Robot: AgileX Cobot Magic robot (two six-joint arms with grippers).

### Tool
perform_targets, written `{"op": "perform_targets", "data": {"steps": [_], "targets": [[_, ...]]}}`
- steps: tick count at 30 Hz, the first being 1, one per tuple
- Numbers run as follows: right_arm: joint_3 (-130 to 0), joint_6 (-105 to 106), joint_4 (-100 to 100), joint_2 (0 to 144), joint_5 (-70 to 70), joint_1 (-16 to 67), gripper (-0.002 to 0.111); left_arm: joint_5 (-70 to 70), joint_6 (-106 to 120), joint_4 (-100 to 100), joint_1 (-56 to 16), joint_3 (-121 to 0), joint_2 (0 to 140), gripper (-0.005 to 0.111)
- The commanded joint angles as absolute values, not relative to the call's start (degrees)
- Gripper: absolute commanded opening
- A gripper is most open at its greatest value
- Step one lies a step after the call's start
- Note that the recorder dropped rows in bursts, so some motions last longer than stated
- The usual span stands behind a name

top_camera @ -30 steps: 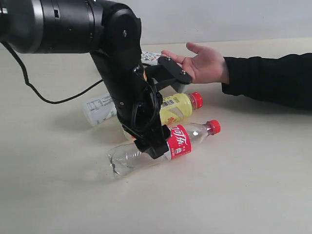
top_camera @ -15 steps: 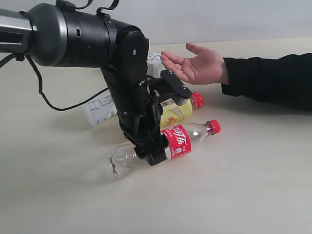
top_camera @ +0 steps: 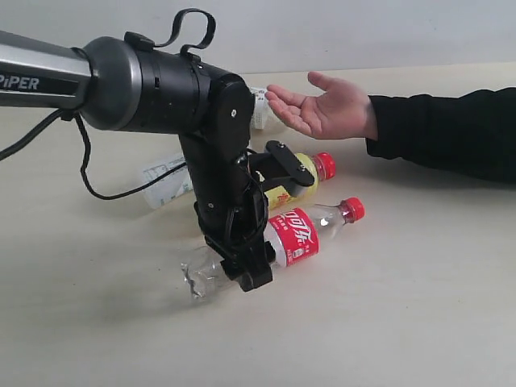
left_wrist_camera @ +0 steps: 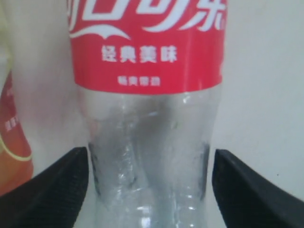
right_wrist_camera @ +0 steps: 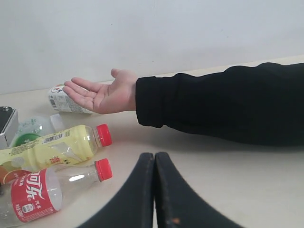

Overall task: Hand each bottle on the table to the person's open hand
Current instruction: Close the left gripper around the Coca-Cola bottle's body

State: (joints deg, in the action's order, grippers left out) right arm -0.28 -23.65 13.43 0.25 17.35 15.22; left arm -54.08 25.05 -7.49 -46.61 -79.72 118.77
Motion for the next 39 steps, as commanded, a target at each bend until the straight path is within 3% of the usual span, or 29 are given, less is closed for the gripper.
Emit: {"op": "perform_targets", "data": {"steps": [1, 18, 20, 22, 28, 39], "targets": [[0.0, -23.61, 13.45, 0.0, 17.27, 14.97, 0.0, -53.76, 25.3, -7.8, -46.91, -79.99, 118.94, 0.07], [0.0, -23.61, 13.45, 0.0, 16.62, 14.97, 0.0, -53.44, 25.3, -9.4, -46.91, -79.99, 122.24, 0.07], [0.0, -23.61, 13.45, 0.0, 16.62, 14.97, 0.0, -53.71, 25.3, -9.4, -46.91, -79.99, 122.24, 0.061], [0.0, -23.61, 13.45, 0.0, 16.62, 14.97, 0.0, -53.71, 25.3, -9.4, -46.91, -79.99, 122.24, 0.042], [0.0, -23.61, 13.45, 0.0, 16.62, 14.97, 0.0, -53.71, 25.3, -9.64, -46.91, -79.99, 122.24, 0.0], [0.0, -23.61, 13.45, 0.0, 16.62, 14.97, 0.0, -57.06, 25.05, -13.63, -47.26, -79.99, 117.88, 0.0]]}}
